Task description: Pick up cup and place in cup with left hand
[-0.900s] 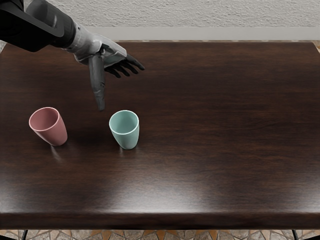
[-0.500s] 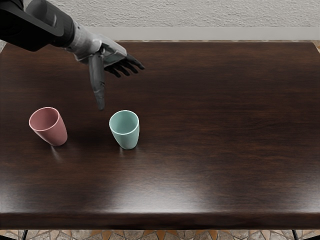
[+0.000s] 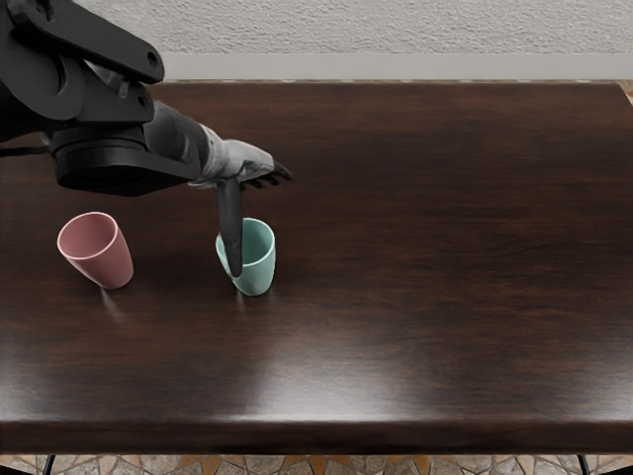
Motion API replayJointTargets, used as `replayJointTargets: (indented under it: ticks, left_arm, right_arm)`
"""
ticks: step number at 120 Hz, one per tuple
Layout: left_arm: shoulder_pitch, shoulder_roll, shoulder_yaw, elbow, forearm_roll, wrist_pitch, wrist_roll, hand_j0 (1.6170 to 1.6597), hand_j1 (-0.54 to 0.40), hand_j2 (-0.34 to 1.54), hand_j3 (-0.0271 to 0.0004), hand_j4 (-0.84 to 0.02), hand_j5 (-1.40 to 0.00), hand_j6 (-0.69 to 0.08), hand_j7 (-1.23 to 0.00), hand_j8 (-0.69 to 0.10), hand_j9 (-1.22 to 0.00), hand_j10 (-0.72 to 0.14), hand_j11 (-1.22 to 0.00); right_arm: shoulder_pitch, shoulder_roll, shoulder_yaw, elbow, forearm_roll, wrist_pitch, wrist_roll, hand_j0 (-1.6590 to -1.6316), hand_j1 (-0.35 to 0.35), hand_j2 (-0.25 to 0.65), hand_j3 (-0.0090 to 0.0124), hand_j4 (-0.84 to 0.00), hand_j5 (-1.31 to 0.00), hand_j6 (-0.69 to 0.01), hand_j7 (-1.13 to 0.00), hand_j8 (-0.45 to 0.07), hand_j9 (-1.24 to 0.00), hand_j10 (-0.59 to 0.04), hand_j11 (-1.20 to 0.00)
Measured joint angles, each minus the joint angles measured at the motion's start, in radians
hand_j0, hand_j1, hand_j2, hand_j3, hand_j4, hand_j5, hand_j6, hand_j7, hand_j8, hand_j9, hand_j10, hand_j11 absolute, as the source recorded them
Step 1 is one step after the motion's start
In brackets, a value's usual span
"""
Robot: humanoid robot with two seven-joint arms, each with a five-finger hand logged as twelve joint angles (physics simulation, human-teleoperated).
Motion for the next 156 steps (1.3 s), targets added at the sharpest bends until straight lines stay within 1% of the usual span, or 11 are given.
replayJointTargets:
  ticks: [8,19,25,36,45,55,65,95,104,116,156]
  left_arm:
    - [0.006,-0.007,-0.001,-0.034,-0.029,0.128,0.007,1.6581,0.336,0.0,0.0,-0.011,-0.01,-0.012,-0.01,-0.011,-0.01,-0.011,-0.01]
    - [0.008,-0.023,-0.008,-0.084,-0.048,0.263,0.011,1.6581,0.336,0.0,0.0,-0.011,-0.01,-0.011,-0.01,-0.011,-0.01,-0.011,-0.01]
    - [0.031,-0.041,-0.021,-0.116,-0.056,0.355,0.012,1.6581,0.336,0.0,0.0,-0.011,-0.01,-0.011,-0.01,-0.011,-0.01,-0.011,-0.01]
    - [0.029,-0.042,-0.034,-0.153,-0.063,0.442,0.013,1.6581,0.337,0.0,0.0,-0.01,-0.01,-0.01,-0.01,-0.01,-0.01,-0.01,-0.01]
    - [0.031,-0.042,-0.039,-0.17,-0.066,0.466,0.014,1.6581,0.338,0.0,0.0,-0.009,-0.01,-0.009,-0.01,-0.009,-0.01,-0.009,-0.01]
    - [0.054,-0.057,-0.044,-0.178,-0.067,0.467,0.015,1.6581,0.339,0.0,0.0,-0.008,-0.01,-0.008,-0.01,-0.008,-0.01,-0.008,-0.01]
    - [0.077,-0.075,-0.053,-0.181,-0.067,0.477,0.014,1.6581,0.339,0.0,0.0,-0.009,-0.01,-0.009,-0.01,-0.009,-0.01,-0.008,-0.01]
    - [0.101,-0.077,-0.077,-0.182,-0.071,0.498,0.013,1.6581,0.312,0.01,0.0,-0.031,-0.04,-0.031,-0.04,-0.031,-0.04,-0.031,-0.04]
    - [0.124,-0.077,-0.079,-0.181,-0.073,0.537,0.013,1.6581,0.29,0.01,0.0,-0.049,-0.06,-0.049,-0.06,-0.049,-0.06,-0.049,-0.06]
    - [0.126,-0.077,-0.08,-0.181,-0.085,0.59,0.013,1.6581,0.272,0.01,0.0,-0.064,-0.08,-0.064,-0.08,-0.064,-0.08,-0.064,-0.08]
    - [0.178,-0.077,-0.095,-0.173,-0.093,0.666,0.012,1.6581,0.248,0.02,0.0,-0.085,-0.11,-0.085,-0.11,-0.085,-0.11,-0.085,-0.11]
  right_arm:
    - [0.0,0.0,0.0,0.0,0.0,0.0,0.0,-1.6581,-0.331,-0.003,0.0,-0.015,-0.02,-0.015,-0.02,-0.015,-0.02,-0.015,-0.02]
    - [0.0,0.0,0.0,0.0,0.0,0.0,0.0,-1.6581,-0.331,-0.003,0.0,-0.015,-0.02,-0.015,-0.02,-0.015,-0.02,-0.015,-0.02]
    - [0.0,0.0,0.0,0.0,0.0,0.0,0.0,-1.6581,-0.331,-0.003,0.0,-0.015,-0.02,-0.015,-0.02,-0.015,-0.02,-0.015,-0.02]
    - [0.0,0.0,0.0,0.0,0.0,0.0,0.0,-1.6581,-0.331,-0.003,0.0,-0.015,-0.02,-0.015,-0.02,-0.015,-0.02,-0.015,-0.02]
    - [0.0,0.0,0.0,0.0,0.0,0.0,0.0,-1.6581,-0.331,-0.003,0.0,-0.015,-0.02,-0.015,-0.02,-0.015,-0.02,-0.015,-0.02]
    - [0.0,0.0,0.0,0.0,0.0,0.0,0.0,-1.6581,-0.331,-0.003,0.0,-0.015,-0.02,-0.015,-0.02,-0.015,-0.02,-0.015,-0.02]
    - [0.0,0.0,0.0,0.0,0.0,0.0,0.0,-1.6581,-0.331,-0.003,0.0,-0.015,-0.02,-0.015,-0.02,-0.015,-0.02,-0.015,-0.02]
    - [0.0,0.0,0.0,0.0,0.0,0.0,0.0,-1.6581,-0.331,-0.003,0.0,-0.015,-0.02,-0.015,-0.02,-0.015,-0.02,-0.015,-0.02]
    - [0.0,0.0,0.0,0.0,0.0,0.0,0.0,-1.6581,-0.331,-0.003,0.0,-0.015,-0.02,-0.015,-0.02,-0.015,-0.02,-0.015,-0.02]
    - [0.0,0.0,0.0,0.0,0.0,0.0,0.0,-1.6581,-0.331,-0.003,0.0,-0.015,-0.02,-0.015,-0.02,-0.015,-0.02,-0.015,-0.02]
    - [0.0,0.0,0.0,0.0,0.0,0.0,0.0,-1.6581,-0.331,-0.003,0.0,-0.015,-0.02,-0.015,-0.02,-0.015,-0.02,-0.015,-0.02]
